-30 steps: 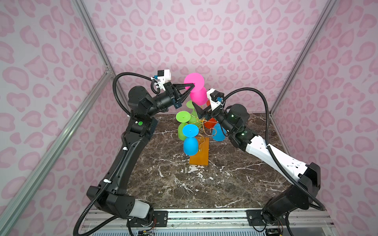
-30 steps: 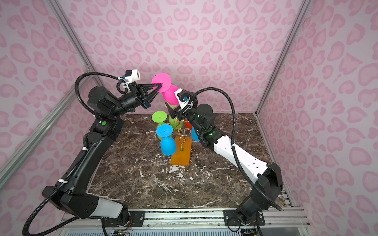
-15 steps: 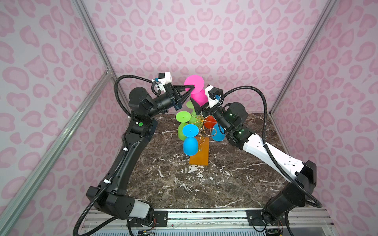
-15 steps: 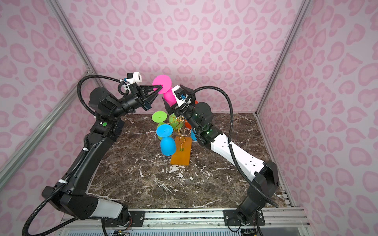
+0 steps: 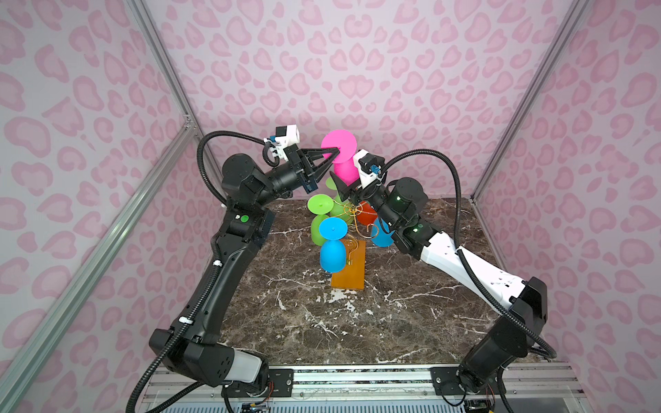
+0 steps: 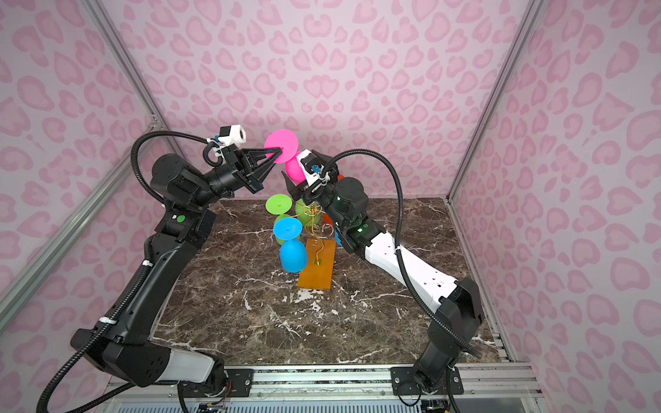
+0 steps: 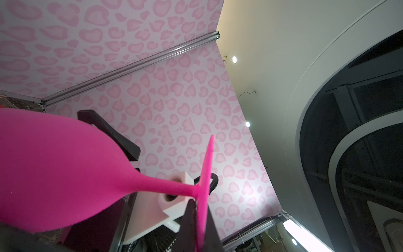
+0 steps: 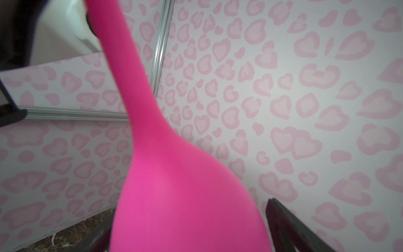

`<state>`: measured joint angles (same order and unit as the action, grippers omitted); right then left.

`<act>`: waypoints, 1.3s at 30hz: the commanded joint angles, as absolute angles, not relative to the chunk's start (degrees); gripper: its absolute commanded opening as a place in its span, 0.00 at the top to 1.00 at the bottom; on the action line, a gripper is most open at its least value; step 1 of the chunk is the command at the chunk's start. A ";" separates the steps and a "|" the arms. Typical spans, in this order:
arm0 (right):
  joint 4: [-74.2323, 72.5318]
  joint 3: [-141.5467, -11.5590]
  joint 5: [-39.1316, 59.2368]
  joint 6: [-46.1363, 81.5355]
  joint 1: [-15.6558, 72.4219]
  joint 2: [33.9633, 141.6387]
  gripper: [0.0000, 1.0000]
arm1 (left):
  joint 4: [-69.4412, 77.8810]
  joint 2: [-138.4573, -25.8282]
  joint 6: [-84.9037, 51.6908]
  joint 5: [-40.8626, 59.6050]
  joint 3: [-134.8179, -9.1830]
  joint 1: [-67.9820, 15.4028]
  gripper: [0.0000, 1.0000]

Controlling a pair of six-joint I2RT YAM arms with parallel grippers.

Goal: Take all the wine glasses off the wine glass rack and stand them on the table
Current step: 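Grasp the magenta glass foot with the left gripper beside the right gripper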

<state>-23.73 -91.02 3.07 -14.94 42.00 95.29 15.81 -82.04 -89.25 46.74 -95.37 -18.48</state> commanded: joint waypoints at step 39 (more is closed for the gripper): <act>6.66 -100.04 -1.57 -4.89 41.66 87.53 0.38 | 17.74 -83.58 -81.25 46.74 -95.78 -17.02 0.43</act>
<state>-0.40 -98.52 -0.51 -7.14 41.60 88.47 17.54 -82.85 -86.87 47.33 -94.37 -17.19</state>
